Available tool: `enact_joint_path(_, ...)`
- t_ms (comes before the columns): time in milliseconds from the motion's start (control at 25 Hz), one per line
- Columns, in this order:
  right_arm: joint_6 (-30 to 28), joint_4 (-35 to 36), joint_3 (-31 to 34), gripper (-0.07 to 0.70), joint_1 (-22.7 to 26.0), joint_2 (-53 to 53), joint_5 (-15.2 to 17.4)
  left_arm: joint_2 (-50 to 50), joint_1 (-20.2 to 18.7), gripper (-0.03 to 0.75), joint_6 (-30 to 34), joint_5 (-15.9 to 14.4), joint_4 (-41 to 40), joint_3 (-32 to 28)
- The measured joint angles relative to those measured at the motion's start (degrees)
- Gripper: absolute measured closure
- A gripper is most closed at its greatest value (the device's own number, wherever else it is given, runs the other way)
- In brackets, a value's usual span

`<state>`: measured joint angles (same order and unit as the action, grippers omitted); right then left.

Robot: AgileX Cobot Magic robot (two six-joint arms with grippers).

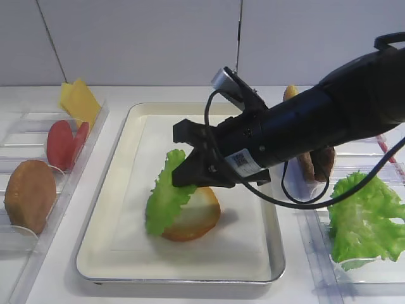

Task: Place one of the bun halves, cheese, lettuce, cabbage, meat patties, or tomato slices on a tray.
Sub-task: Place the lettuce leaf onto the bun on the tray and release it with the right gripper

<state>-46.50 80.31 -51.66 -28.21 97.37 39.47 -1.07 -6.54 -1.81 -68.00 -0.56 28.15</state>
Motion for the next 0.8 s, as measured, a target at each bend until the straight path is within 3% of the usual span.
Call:
enact_joint_path(400,6.9,-8.9,0.0,0.570,0.0,0.0,-2.5,0.0,0.0,0.411,0.0,0.0,0.0,0.0)
enact_joint_path(800,9.7,-13.8,0.0,0.570,0.0,0.0,-3.2,0.0,0.0,0.411,0.0,0.0,0.0,0.0)
